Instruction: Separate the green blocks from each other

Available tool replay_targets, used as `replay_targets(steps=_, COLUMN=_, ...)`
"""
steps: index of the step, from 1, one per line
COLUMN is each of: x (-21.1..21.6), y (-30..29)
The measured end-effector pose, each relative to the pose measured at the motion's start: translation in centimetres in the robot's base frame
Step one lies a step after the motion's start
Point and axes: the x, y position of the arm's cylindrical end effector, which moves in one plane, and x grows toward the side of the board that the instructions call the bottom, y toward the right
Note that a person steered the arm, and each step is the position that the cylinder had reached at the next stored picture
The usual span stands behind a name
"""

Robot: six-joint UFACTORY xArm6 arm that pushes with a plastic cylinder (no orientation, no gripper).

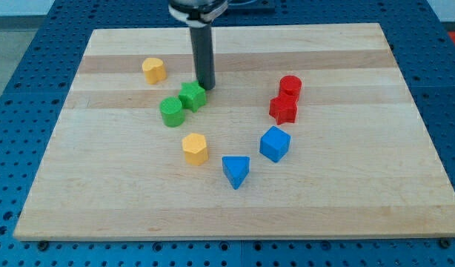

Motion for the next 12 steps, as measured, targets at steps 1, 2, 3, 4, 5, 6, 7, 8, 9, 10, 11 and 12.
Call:
replay_targets(steps=1, x=5.0, y=-7.6)
replay_targets(steps=2, x=8.0, y=-9.7)
replay_targets(steps=3, x=7.1, y=-9.6)
replay_targets(steps=4, x=7.8, y=-8.1)
replay_targets(steps=5, x=12.3, y=-8.8)
replay_targets(steps=6, x=15.2, y=-14.3)
replay_targets(steps=7, x=13.7, y=-13.6)
replay_targets(steps=8, x=11.0, y=-11.6)
replay_targets(steps=9, x=10.3, y=-14.3)
replay_targets(steps=10, x=10.3, y=-20.1)
replay_targets(steps=11, x=10.3, y=-20.5)
replay_targets(steps=12, x=10.3, y=-20.5)
